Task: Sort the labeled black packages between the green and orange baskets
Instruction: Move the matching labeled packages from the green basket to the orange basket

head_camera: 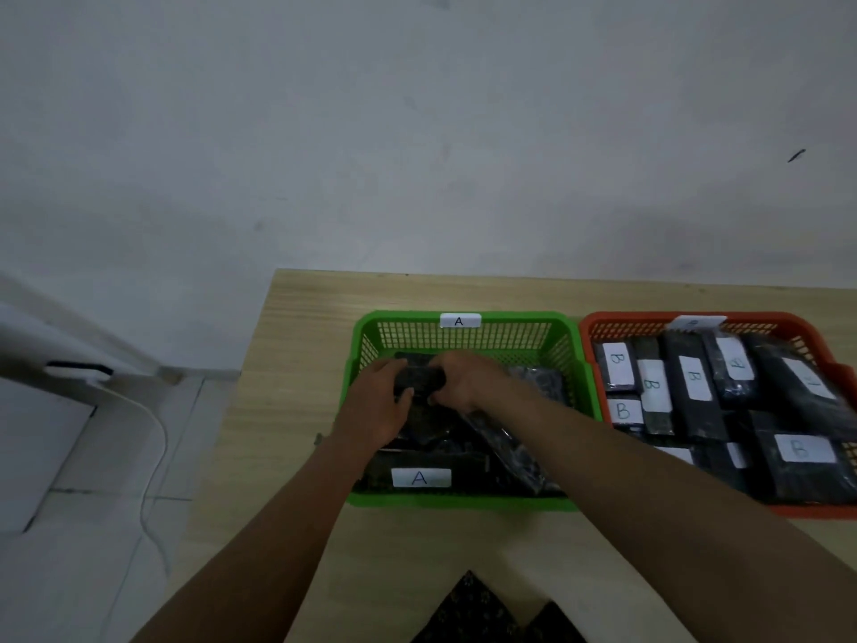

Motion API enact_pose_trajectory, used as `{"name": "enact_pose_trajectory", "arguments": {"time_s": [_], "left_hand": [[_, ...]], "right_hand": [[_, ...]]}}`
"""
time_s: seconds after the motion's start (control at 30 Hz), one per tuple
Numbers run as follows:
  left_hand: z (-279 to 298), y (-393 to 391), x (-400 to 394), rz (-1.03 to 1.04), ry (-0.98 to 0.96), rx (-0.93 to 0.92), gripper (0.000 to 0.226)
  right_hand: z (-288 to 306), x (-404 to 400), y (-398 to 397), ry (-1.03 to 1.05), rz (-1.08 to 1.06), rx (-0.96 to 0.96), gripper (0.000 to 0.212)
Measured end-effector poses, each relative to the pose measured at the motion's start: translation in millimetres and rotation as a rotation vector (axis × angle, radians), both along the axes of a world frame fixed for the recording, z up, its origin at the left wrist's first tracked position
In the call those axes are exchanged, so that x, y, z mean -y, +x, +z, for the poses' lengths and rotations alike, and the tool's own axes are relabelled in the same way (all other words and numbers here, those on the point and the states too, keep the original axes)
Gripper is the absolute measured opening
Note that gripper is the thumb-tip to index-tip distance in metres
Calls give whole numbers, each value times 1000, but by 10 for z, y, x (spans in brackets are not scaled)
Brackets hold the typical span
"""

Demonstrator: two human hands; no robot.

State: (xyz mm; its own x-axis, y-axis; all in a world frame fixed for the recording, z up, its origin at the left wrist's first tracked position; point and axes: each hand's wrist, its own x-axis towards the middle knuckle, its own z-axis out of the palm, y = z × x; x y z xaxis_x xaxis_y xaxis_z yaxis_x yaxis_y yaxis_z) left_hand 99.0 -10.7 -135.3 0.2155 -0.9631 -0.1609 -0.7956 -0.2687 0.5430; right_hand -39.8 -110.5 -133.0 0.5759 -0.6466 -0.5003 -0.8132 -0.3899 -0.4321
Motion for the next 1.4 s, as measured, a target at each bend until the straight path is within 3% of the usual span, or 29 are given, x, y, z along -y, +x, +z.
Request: {"name": "enact_pose_trajectory", "arguments": {"time_s": [0.13,0.3,0.43,0.67,0.87,1.0,1.07,1.1,1.17,1.27,1.33,1.4], "left_hand": [[-37,134,93,-30,30,-17,51],[12,208,254,-106,5,-68,49],[49,236,382,-114,29,-138,43],[97,277,509,-98,4,-98,24],[112,267,292,-2,-285,88,42],[11,277,93,186,-222,5,55],[-44,291,24,218,-214,-38,56],[-60,297,-4,239,-212,-56,56],[-71,300,-48,291,-194,-88,56],[-69,305,-103,293,-234,-84,49],[-73,324,-107,282,-229,-82,46],[-76,325,-107,270,-177,-91,46]], "right_hand": [[-106,169,119,54,41,-66,44],[-70,286,-8,50,157,41,30],[-28,327,-177,92,19,239,31],[-134,287,-301,22,-160,486,21],[-223,340,-138,-43,-165,377,30],[-202,202,11,-445,51,14,45],[-131,36,16,-555,88,56,52],[-78,-37,3,-536,104,142,53],[45,-127,-48,-301,165,290,54],[180,-194,-118,53,350,56,60],[177,-214,-158,73,399,-82,63],[179,-217,-167,52,393,-92,59]]}}
